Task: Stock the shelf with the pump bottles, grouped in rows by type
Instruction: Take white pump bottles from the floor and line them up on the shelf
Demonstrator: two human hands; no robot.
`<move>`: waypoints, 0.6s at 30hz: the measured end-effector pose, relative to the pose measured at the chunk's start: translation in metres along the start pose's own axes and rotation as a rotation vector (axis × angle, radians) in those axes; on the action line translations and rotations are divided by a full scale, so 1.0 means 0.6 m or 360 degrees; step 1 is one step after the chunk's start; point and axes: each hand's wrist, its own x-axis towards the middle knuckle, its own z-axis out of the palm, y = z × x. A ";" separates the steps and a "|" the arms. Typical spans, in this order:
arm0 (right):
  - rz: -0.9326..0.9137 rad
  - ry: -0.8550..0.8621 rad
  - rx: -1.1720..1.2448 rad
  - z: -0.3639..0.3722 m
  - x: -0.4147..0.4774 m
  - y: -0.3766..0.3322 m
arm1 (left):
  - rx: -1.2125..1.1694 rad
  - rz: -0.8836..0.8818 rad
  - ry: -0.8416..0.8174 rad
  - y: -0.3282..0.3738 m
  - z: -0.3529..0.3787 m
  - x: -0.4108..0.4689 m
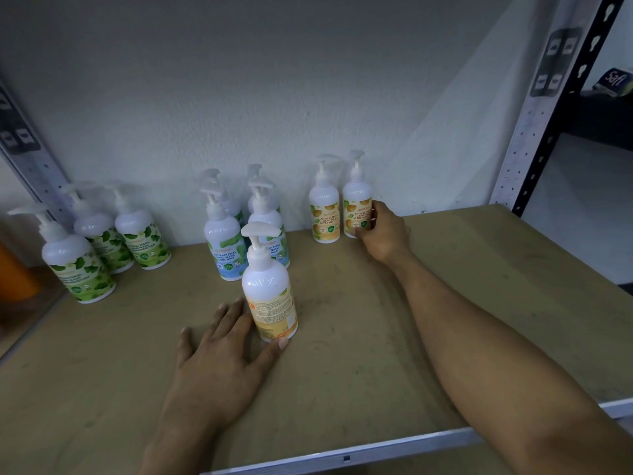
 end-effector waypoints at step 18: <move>-0.0021 0.0023 -0.0007 -0.004 -0.024 -0.004 | -0.0027 0.0005 -0.0045 0.001 -0.006 -0.002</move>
